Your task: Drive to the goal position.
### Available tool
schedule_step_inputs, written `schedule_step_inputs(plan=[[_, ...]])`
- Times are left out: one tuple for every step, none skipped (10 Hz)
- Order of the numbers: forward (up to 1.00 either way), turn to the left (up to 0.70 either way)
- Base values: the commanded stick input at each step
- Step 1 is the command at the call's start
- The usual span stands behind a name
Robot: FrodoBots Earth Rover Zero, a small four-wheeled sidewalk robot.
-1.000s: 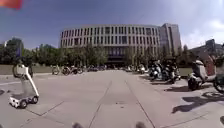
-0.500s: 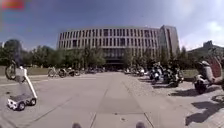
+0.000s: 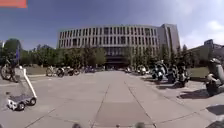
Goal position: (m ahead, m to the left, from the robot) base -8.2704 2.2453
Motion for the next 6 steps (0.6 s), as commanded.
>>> schedule_step_inputs(plan=[[0.70, 0.03], [0.70, -0.03], [0.70, 0.05], [0.70, 0.08], [0.70, 0.08], [0.70, -0.06]])
